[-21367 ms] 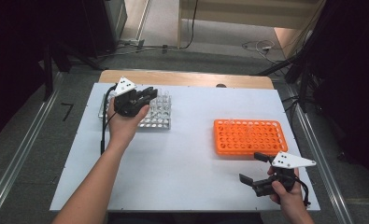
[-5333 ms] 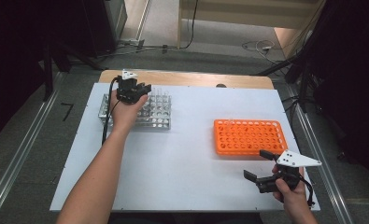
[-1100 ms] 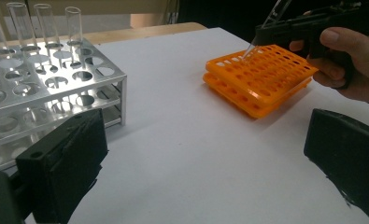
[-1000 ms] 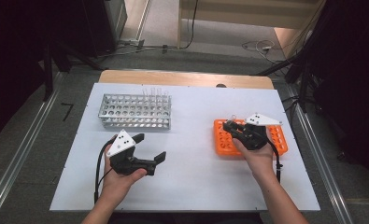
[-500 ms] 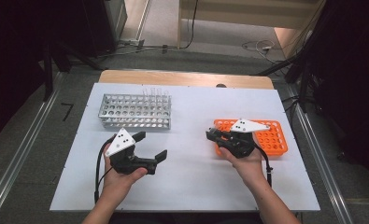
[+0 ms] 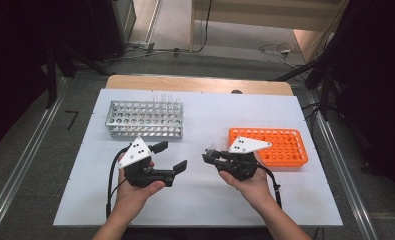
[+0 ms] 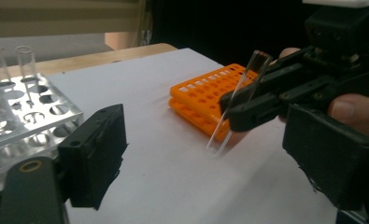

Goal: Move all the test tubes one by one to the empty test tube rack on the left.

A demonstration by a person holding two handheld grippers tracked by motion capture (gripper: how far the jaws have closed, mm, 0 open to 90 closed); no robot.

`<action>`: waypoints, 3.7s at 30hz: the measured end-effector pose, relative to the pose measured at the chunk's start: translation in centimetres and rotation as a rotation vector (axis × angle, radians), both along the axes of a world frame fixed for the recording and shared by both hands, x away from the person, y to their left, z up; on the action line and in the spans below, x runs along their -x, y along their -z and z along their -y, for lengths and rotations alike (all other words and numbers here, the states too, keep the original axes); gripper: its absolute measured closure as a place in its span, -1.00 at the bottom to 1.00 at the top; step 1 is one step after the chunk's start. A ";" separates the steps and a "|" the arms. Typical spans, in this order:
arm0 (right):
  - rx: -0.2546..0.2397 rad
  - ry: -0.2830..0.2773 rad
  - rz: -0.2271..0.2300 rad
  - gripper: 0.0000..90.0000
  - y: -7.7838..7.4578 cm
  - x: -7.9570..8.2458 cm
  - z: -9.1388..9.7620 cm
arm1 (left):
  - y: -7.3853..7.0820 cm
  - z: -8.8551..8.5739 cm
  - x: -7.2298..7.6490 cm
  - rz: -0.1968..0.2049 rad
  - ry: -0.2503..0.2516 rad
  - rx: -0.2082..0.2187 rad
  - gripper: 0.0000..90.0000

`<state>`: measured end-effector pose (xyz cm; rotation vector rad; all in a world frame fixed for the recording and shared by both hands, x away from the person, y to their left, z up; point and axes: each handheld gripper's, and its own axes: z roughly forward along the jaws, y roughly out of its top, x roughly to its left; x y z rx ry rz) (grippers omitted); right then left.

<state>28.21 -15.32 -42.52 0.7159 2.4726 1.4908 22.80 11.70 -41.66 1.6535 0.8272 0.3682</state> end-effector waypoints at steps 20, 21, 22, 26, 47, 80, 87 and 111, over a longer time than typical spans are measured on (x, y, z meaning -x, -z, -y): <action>0.043 -0.124 -0.012 0.64 0.5 2.0 -2.9 | -0.1 4.2 0.2 0.043 0.084 -0.098 0.61; 0.043 -0.123 -0.015 0.64 0.5 2.0 -2.9 | -0.1 4.2 0.2 0.045 0.081 -0.100 0.63; 0.042 -0.121 -0.017 0.64 0.5 2.0 -2.9 | -0.1 4.1 0.2 0.047 0.075 -0.107 0.64; 0.038 -0.131 -0.026 0.54 0.4 1.8 -2.7 | -0.2 3.7 -0.1 0.040 0.056 -0.085 0.68; -0.020 0.029 -0.015 -1.00 0.4 1.7 7.9 | -2.7 -4.0 -6.7 0.035 -0.157 -0.018 0.68; -0.008 0.192 -0.030 -1.00 2.2 3.4 17.4 | -0.2 -7.9 -20.5 0.008 -0.455 -0.100 0.68; -0.002 0.192 -0.033 -1.00 2.3 3.3 17.3 | 1.0 -7.6 -21.0 -0.061 -0.457 -0.132 0.66; 0.004 0.210 -0.029 -1.00 2.7 2.8 17.3 | 1.3 -8.0 -14.9 -0.144 -0.371 -0.105 -0.66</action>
